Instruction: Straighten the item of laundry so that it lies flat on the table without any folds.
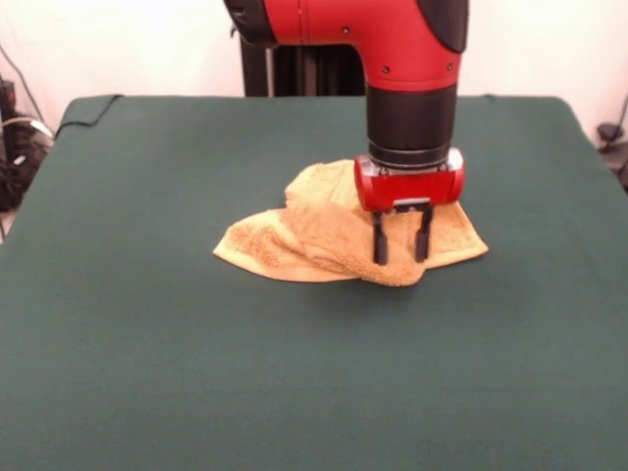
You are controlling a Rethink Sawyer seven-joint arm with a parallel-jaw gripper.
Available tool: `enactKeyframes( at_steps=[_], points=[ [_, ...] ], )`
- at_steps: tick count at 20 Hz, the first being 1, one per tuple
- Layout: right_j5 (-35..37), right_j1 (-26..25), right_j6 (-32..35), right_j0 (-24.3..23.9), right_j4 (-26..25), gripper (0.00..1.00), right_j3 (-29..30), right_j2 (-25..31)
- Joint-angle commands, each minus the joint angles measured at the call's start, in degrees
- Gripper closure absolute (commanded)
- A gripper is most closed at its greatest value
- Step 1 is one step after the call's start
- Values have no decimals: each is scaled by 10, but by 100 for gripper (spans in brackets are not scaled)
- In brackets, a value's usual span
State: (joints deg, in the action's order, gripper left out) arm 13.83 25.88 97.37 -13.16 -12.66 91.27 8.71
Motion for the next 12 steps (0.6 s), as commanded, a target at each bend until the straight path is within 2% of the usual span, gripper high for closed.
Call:
enactKeyframes(
  at_steps=[1, 12],
  points=[
    [-16, -30, 48, 15, -14, 100, -8, 36],
    [5, -20, 50, 21, -3, 100, -13, 40]
  ],
)
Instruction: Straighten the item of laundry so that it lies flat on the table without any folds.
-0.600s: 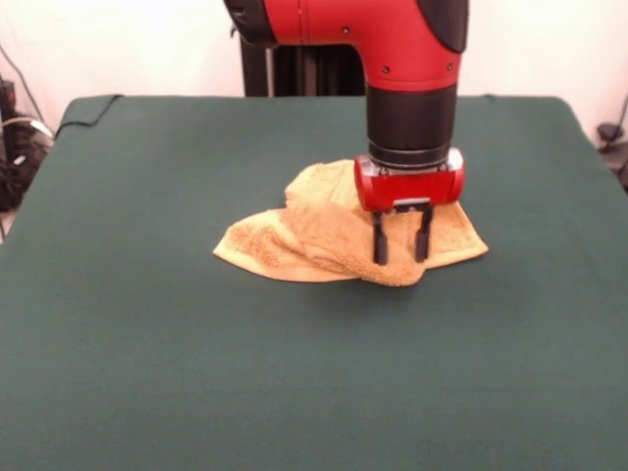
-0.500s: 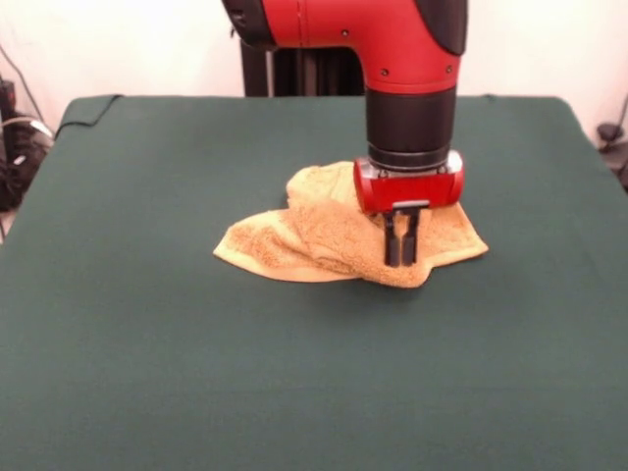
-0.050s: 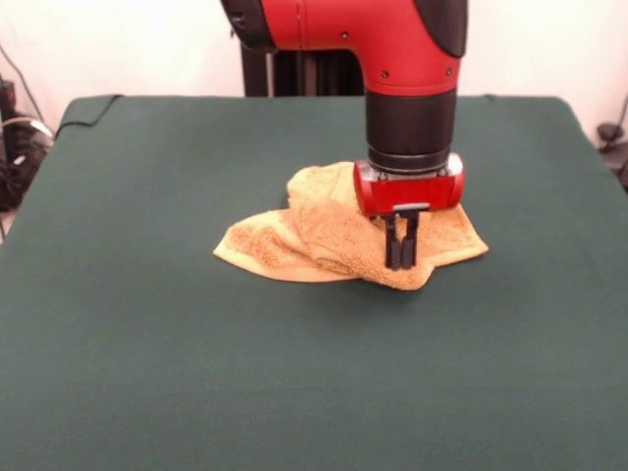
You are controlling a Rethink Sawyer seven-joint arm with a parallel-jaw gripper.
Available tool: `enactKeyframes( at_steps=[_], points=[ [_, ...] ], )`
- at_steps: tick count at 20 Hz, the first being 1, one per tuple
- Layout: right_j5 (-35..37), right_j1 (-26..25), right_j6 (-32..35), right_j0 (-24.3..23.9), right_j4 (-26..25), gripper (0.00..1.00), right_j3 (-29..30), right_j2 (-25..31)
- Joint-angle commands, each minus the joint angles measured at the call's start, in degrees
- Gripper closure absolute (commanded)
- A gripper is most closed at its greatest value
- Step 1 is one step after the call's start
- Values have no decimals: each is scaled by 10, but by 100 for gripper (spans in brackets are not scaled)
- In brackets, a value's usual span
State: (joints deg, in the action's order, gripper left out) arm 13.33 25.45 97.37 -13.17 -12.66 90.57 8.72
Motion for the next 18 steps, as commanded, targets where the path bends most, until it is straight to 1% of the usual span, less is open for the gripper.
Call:
enactKeyframes(
  at_steps=[1, 4, 9, 11, 12, 15, 18],
  points=[
    [11, -14, 51, 22, -2, 100, -6, 40],
    [23, 0, 57, 28, 5, 100, 1, 38],
    [64, 40, 68, 46, 18, 100, 16, 23],
    [62, 41, 72, 47, 19, 100, 18, 21],
    [57, 41, 75, 47, 21, 0, 21, 21],
    [42, 42, 88, 57, 21, 0, 23, 9],
    [51, 44, 83, 64, 18, 0, 19, 1]
  ],
)
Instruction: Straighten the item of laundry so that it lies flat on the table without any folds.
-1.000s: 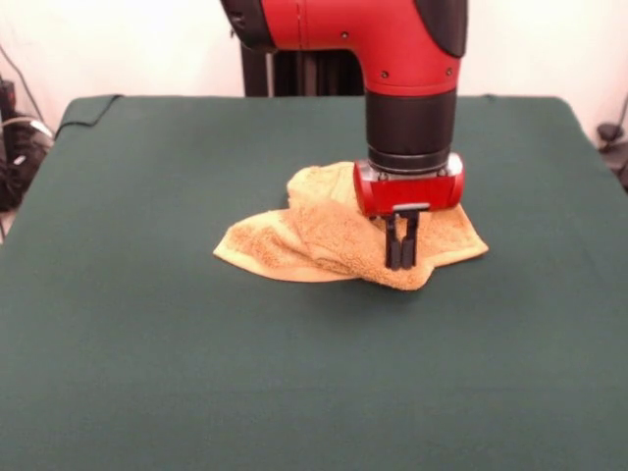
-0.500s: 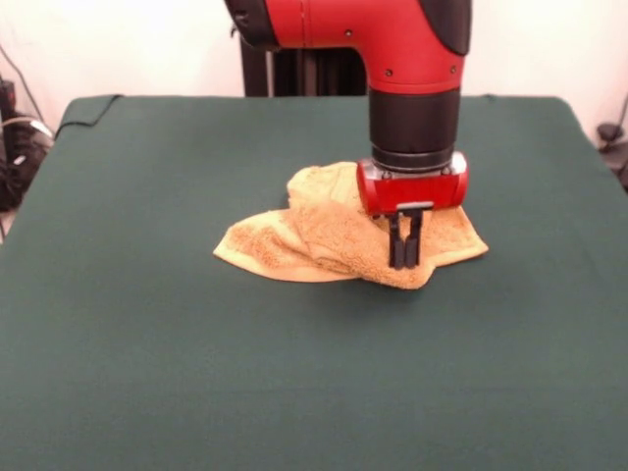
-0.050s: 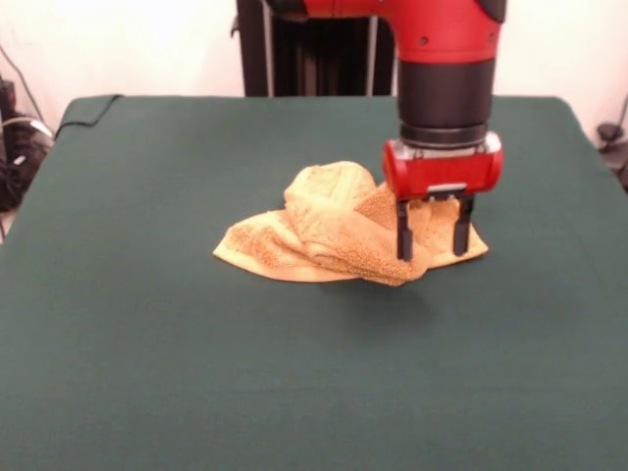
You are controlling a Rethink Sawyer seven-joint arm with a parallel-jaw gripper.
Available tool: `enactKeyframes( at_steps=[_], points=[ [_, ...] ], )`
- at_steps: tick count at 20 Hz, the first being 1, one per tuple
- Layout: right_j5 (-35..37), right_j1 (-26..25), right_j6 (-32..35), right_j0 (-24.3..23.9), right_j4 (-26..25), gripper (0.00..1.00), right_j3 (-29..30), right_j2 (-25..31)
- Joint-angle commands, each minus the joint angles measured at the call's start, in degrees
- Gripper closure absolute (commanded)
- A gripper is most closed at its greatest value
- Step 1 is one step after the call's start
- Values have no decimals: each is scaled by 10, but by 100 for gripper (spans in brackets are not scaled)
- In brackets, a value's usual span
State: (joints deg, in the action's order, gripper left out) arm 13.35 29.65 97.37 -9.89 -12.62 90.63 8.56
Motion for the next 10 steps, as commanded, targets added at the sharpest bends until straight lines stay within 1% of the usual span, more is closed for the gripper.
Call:
enactKeyframes(
  at_steps=[1, 5, 10],
  points=[
    [56, 1, 82, 35, 17, 0, 16, -1],
    [55, -5, 79, 29, 19, 0, 20, 2],
    [48, -22, 66, 18, 11, 0, 10, 6]
  ],
)
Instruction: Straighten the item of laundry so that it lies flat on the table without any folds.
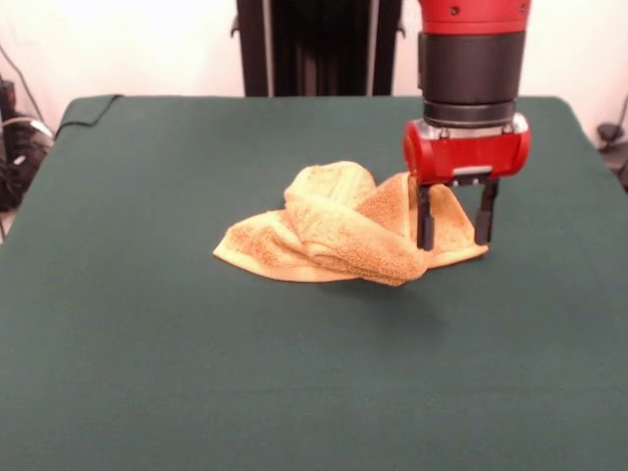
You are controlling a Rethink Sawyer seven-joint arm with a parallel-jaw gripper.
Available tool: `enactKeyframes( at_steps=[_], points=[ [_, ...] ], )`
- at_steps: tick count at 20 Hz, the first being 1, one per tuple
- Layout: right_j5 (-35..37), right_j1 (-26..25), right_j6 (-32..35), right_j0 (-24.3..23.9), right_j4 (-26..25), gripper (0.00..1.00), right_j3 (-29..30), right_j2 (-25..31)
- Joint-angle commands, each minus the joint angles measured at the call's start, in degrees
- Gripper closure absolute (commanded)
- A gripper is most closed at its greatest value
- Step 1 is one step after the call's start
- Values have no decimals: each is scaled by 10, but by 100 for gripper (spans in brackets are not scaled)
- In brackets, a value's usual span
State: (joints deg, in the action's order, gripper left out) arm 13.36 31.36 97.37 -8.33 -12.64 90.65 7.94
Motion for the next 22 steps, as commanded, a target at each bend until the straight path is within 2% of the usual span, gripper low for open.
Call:
enactKeyframes(
  at_steps=[1, 13, 22],
  points=[
    [48, -41, 63, 1, 10, 0, 8, 12],
    [54, -56, 33, -26, -5, 0, -4, 21],
    [32, -85, 22, -34, -19, 0, -21, 25]
  ],
)
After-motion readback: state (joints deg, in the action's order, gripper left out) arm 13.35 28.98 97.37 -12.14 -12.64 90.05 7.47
